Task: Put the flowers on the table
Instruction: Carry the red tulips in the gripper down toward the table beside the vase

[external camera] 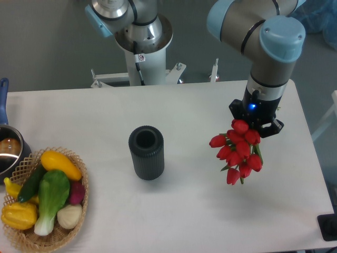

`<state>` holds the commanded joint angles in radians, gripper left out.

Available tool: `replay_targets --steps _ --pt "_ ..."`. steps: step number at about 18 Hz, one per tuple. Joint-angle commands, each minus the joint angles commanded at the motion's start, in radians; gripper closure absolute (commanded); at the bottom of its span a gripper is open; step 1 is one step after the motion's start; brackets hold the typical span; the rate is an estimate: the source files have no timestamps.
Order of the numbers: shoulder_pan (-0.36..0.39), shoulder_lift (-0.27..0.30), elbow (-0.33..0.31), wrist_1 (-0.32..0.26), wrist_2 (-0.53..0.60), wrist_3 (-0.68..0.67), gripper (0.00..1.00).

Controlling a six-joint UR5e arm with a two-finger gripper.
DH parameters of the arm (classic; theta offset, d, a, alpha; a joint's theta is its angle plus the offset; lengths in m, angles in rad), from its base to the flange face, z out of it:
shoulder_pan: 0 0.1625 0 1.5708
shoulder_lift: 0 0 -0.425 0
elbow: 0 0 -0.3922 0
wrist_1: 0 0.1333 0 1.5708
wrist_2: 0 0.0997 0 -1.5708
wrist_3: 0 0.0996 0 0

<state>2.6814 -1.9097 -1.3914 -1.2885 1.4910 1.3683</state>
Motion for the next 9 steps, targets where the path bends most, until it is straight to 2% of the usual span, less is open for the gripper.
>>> replay_targets --steps 9 --pt "0.0 -0.008 -0.014 -0.009 0.052 0.026 0.9"
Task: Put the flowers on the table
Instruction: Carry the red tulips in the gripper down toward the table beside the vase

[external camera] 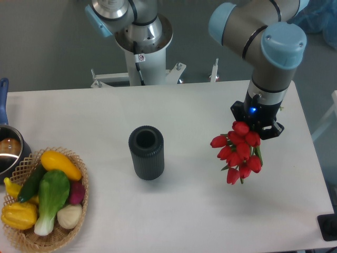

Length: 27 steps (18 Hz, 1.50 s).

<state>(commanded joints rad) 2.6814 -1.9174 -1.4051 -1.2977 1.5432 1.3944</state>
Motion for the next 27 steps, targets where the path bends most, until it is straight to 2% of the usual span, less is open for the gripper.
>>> replay_targets --steps 10,24,27 --pt "-0.055 -0.077 -0.014 0.009 -0.006 -0.009 0.94" --pt "-0.075 -0.074 -0.044 0.028 -0.021 -0.048 0.93" --pt "-0.081 -0.081 -0.044 0.06 -0.021 -0.057 0.93"
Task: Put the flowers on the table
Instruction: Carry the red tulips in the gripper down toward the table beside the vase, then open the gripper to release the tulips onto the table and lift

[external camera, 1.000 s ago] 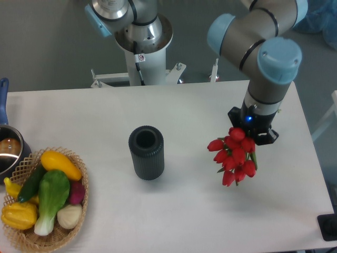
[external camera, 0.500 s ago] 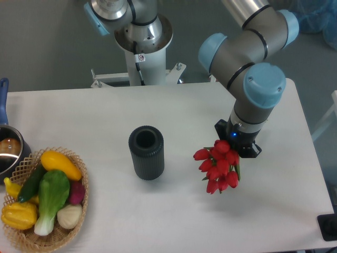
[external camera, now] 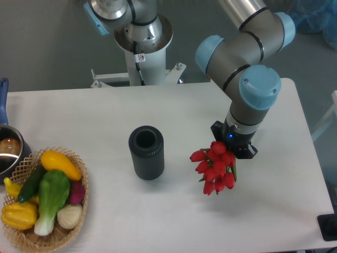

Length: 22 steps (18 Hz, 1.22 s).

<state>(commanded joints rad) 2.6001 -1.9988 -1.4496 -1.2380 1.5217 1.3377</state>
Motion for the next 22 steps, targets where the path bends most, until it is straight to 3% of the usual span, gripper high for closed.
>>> replay_targets --steps 12,15,17,18,20,22 --pt "-0.012 -0.011 -0.011 0.006 0.009 -0.012 0.92" --pt "-0.017 -0.008 -0.052 0.014 0.009 -0.009 0.85" --pt "-0.015 -0.012 -0.061 0.035 0.009 -0.005 0.69" --pt "-0.017 -0.014 -0.07 0.049 0.009 -0.006 0.56" --pt "-0.015 -0.011 -0.092 0.092 0.011 -0.011 0.0" --pt "-0.015 -0.008 -0.103 0.109 0.011 -0.011 0.0"
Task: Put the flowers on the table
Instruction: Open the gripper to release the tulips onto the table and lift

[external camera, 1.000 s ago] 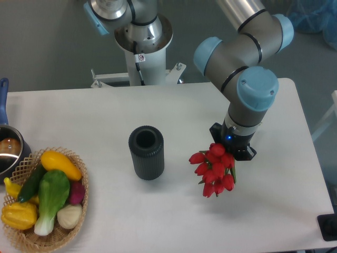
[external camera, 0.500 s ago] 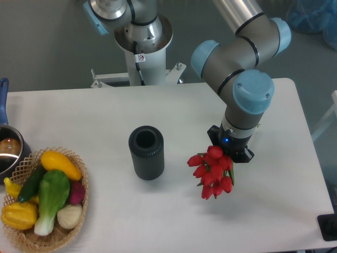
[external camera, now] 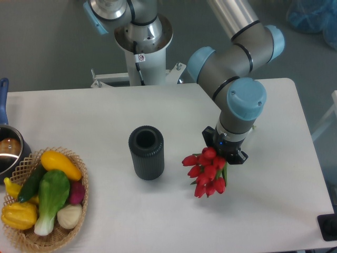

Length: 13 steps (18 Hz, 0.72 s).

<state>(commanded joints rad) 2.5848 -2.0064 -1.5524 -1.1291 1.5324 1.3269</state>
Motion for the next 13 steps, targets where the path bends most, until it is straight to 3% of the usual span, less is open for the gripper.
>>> replay_targets --steps 6,13 --pt "0.014 0.008 0.014 0.006 0.002 0.006 0.0" --pt "0.094 0.035 0.034 0.049 -0.008 0.034 0.0"
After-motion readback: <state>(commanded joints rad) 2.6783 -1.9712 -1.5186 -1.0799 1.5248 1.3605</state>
